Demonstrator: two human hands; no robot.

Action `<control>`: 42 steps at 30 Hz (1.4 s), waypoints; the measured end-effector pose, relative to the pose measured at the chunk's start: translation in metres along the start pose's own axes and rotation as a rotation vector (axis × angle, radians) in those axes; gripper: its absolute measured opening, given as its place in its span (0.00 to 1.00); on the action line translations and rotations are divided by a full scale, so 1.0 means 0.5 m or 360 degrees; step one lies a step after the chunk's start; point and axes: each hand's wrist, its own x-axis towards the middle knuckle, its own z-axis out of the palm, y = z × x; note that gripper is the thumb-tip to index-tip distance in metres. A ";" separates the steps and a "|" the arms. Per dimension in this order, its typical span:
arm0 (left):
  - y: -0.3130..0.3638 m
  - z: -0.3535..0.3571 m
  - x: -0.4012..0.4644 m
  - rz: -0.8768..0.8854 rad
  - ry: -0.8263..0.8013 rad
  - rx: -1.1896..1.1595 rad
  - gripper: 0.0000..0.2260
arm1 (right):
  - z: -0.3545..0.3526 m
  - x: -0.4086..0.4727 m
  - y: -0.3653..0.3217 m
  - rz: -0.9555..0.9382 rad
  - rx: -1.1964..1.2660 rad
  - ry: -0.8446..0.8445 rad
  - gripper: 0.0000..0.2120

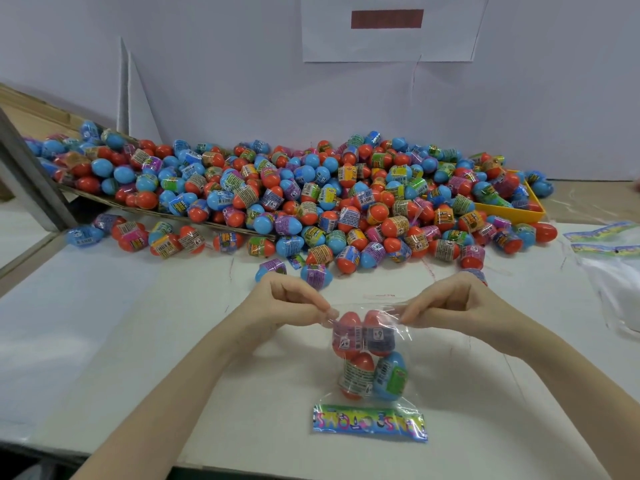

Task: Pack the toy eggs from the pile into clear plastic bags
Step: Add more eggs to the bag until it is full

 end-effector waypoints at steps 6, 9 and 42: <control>-0.005 0.002 -0.002 -0.0025 0.0049 -0.0036 0.10 | 0.007 -0.006 -0.008 -0.0020 -0.0276 0.0078 0.21; -0.003 0.001 -0.003 -0.0061 0.0103 -0.0025 0.08 | 0.015 -0.009 -0.012 -0.0031 -0.0302 0.0076 0.23; 0.009 0.084 -0.032 -0.0247 0.0218 0.0317 0.22 | 0.092 0.007 -0.017 0.0249 -0.0198 0.0434 0.28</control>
